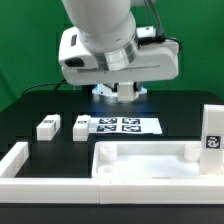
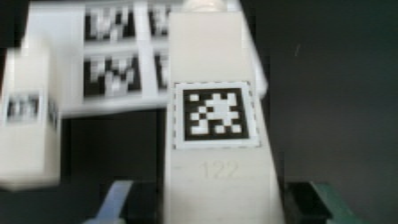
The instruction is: Assemble desk
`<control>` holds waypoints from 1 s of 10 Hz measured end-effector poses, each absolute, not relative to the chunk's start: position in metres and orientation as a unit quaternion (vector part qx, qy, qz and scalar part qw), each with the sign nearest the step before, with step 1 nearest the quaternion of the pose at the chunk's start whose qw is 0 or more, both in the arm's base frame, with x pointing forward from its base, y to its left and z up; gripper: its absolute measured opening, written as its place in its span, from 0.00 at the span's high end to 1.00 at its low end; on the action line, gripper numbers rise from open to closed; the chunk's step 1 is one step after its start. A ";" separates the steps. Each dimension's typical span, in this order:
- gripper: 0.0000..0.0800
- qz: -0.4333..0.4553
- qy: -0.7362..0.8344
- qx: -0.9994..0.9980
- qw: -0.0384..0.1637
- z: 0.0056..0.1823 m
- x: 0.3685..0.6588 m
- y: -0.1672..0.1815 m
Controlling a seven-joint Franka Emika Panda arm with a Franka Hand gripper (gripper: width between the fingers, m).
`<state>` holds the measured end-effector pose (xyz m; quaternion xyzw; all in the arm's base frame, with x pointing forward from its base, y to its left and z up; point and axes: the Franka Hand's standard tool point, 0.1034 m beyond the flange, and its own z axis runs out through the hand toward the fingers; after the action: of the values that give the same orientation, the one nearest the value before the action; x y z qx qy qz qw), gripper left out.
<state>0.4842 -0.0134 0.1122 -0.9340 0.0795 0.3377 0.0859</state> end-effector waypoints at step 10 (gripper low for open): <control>0.64 -0.009 0.160 -0.984 0.077 0.165 0.561 -0.044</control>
Offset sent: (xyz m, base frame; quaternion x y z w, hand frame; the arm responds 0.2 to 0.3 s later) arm 0.0298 0.0351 -0.0043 0.0241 0.1519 0.0662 0.9859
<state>0.5613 -0.0435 0.1646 -0.9841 0.1599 -0.0095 0.0768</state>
